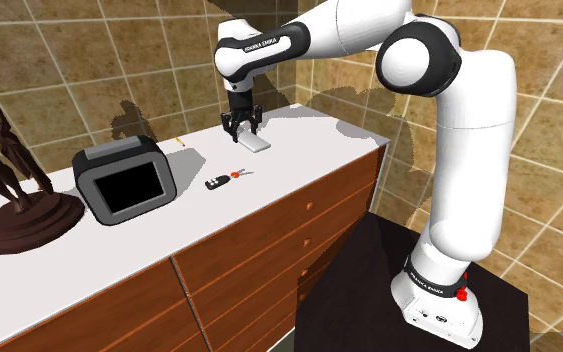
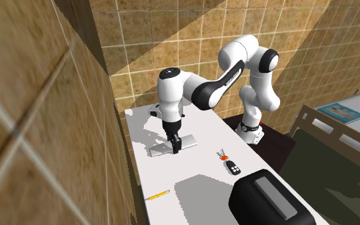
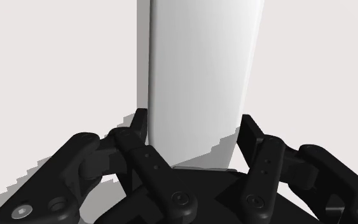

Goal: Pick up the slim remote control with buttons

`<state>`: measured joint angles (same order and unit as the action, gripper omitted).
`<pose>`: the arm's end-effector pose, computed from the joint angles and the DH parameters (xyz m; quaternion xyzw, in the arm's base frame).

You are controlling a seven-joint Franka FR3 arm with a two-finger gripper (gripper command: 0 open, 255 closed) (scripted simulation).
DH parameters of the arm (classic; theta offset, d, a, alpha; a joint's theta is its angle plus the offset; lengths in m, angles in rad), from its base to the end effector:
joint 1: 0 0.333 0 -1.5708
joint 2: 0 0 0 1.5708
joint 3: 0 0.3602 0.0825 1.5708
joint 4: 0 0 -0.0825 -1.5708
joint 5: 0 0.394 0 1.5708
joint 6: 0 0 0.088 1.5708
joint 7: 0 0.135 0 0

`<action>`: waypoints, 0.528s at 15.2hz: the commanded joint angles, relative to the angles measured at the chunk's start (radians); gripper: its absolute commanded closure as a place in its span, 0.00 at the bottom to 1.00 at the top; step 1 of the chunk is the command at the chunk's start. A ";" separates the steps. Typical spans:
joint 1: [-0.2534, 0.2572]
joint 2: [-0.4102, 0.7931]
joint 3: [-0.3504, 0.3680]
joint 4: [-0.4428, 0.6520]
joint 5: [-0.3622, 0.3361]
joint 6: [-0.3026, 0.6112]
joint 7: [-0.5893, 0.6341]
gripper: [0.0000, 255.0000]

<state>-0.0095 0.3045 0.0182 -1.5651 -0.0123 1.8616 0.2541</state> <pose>0.6744 0.0032 0.4791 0.9926 -0.1210 -0.0035 0.0036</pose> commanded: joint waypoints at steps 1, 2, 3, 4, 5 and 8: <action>0.000 -0.001 0.000 0.011 0.000 -0.013 0.000 1.00; 0.000 -0.002 0.000 0.022 0.000 -0.026 0.000 1.00; 0.000 -0.003 0.000 0.034 0.000 -0.039 0.000 1.00; 0.000 -0.004 0.000 0.047 0.000 -0.052 0.000 1.00; 0.000 -0.004 0.000 0.059 0.000 -0.065 0.000 1.00; 0.000 -0.005 0.000 0.099 0.000 -0.106 -0.001 1.00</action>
<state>-0.0087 0.2995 0.0186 -1.4761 -0.0121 1.7661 0.2542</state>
